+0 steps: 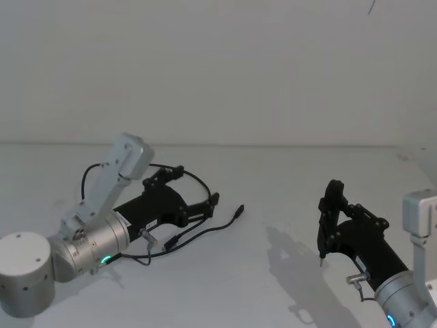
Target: Pick up the data cable with the one hand.
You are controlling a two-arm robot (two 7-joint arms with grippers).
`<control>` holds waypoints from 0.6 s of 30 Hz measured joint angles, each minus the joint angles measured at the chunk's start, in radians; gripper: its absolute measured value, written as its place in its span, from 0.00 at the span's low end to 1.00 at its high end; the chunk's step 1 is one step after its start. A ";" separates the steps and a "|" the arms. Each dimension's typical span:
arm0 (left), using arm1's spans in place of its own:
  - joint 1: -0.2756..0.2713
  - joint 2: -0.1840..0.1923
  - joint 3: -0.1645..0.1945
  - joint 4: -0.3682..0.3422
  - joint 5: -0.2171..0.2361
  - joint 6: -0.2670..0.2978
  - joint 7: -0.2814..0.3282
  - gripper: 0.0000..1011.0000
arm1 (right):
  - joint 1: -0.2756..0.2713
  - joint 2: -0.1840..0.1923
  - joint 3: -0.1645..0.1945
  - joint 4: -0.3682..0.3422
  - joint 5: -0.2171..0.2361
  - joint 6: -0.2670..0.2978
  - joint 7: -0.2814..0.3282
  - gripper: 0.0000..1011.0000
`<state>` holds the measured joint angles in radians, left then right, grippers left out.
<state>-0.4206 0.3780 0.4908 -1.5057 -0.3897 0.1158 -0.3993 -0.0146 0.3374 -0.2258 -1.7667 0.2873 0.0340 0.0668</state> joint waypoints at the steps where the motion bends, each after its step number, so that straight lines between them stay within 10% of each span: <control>1: -0.010 0.005 0.006 0.003 -0.009 0.022 -0.025 0.99 | 0.000 0.000 0.000 0.000 0.000 0.000 0.000 0.28; 18: -0.075 0.066 0.064 0.007 -0.055 0.185 -0.162 0.99 | 0.000 0.000 0.000 0.000 0.000 0.000 0.000 0.28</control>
<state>-0.4951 0.4439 0.5545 -1.4990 -0.4450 0.3005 -0.5612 -0.0146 0.3374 -0.2258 -1.7667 0.2873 0.0341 0.0668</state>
